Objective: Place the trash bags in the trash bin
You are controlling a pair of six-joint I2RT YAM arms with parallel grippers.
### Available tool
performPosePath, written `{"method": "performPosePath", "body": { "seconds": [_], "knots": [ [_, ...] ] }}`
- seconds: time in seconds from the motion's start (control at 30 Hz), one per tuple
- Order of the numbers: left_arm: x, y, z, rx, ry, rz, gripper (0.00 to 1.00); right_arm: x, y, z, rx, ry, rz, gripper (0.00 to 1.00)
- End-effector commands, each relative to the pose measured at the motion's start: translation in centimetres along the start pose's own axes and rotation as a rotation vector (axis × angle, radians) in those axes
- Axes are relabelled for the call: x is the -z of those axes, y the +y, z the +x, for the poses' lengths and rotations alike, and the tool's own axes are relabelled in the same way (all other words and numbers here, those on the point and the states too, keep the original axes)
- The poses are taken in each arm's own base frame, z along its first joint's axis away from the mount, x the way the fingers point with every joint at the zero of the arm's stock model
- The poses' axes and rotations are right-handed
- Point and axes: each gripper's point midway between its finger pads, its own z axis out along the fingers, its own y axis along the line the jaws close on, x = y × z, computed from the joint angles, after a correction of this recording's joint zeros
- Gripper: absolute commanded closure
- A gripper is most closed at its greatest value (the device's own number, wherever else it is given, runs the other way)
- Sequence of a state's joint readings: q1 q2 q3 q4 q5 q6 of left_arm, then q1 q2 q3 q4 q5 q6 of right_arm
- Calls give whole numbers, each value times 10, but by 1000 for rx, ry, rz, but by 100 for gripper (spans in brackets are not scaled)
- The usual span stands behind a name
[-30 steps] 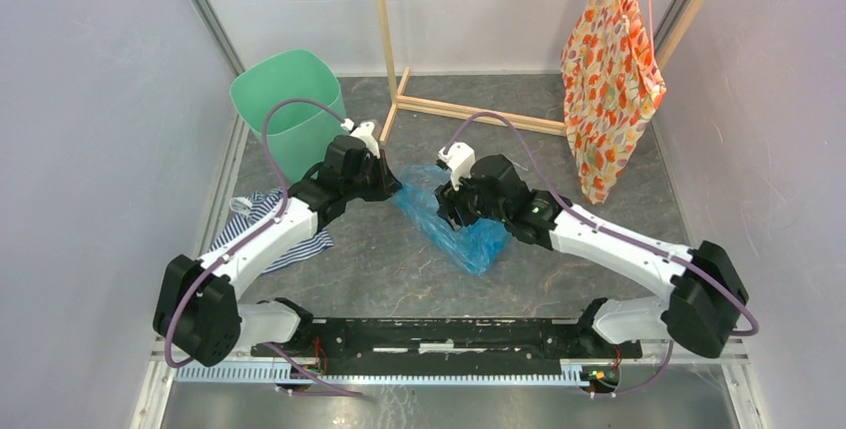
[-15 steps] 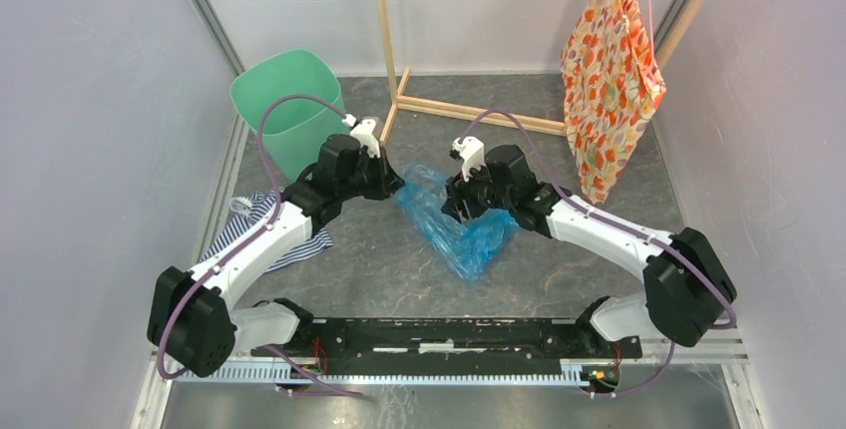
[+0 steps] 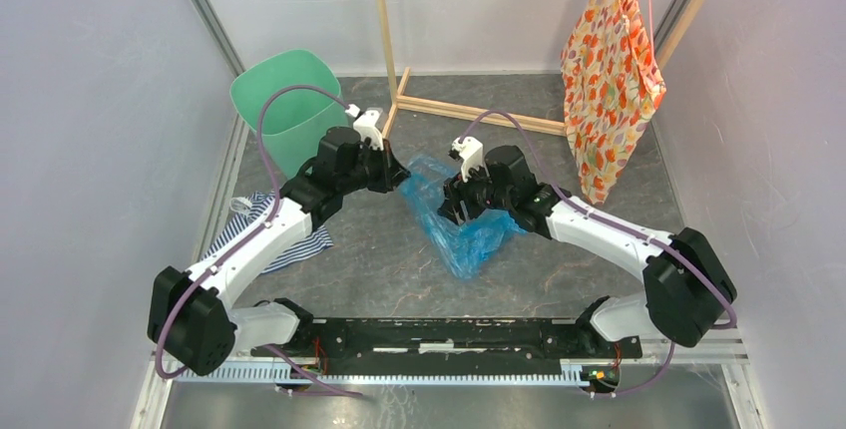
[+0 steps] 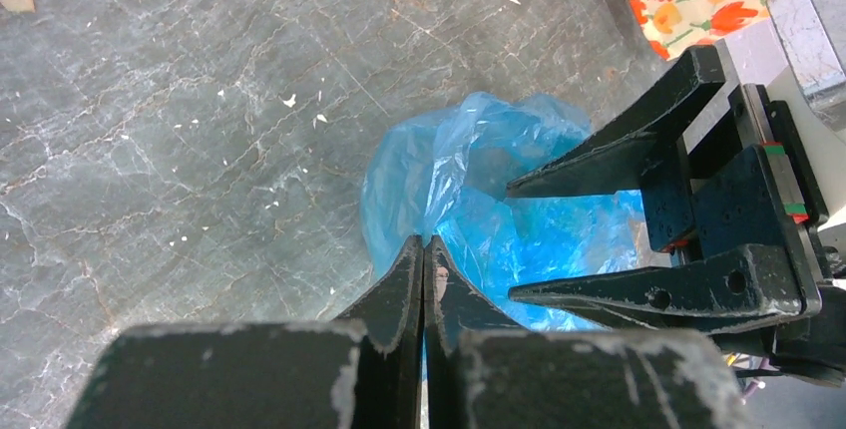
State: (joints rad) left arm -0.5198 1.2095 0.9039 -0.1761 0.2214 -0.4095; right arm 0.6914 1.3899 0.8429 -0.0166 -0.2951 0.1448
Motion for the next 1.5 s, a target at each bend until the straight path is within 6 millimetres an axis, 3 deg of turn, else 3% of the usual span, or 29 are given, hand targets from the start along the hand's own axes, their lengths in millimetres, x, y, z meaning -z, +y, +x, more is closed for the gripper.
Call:
{"method": "performPosePath", "body": {
  "seconds": [0.0, 0.13, 0.3, 0.57, 0.7, 0.8, 0.97, 1.03, 1.17, 1.27, 1.33, 1.4, 1.47],
  "knots": [
    [2, -21, -30, -109, -73, 79, 98, 10, 8, -33, 7, -97, -21, 32],
    [4, -30, -35, -135, -89, 111, 98, 3, 0, -22, -23, -68, -13, 32],
    [7, -41, -40, -164, -102, 153, 98, 2, -7, -24, -87, -117, -59, 31],
    [7, -50, -49, -194, -123, 172, 98, -1, -7, -25, -158, -157, -132, 27],
    [5, -50, -53, -187, -135, 170, 98, -3, -2, -23, -201, -171, -181, 30],
    [2, -45, -56, -175, -148, 141, 98, -2, -2, -25, -219, -176, -179, 44],
    [-8, -25, -54, -143, -137, 39, 98, 18, -14, -44, -207, -210, -72, 91],
    [-14, -16, -54, -121, -129, -14, 98, 33, -13, -62, -184, -241, -40, 100],
    [-28, -9, -65, -72, -121, -73, 98, 69, 2, -95, -149, -317, -36, 100],
    [-41, -12, -80, -27, -124, -82, 98, 81, 17, -105, -106, -335, -29, 100],
    [-51, -15, -89, 7, -116, -92, 97, 74, 28, -92, -81, -272, -10, 100],
    [-62, -13, -94, 38, -95, -110, 89, 63, 36, -78, -53, -209, 22, 100],
    [-67, -16, -99, 65, -88, -112, 85, 50, 35, -60, -58, -142, 60, 100]
  ]
}}
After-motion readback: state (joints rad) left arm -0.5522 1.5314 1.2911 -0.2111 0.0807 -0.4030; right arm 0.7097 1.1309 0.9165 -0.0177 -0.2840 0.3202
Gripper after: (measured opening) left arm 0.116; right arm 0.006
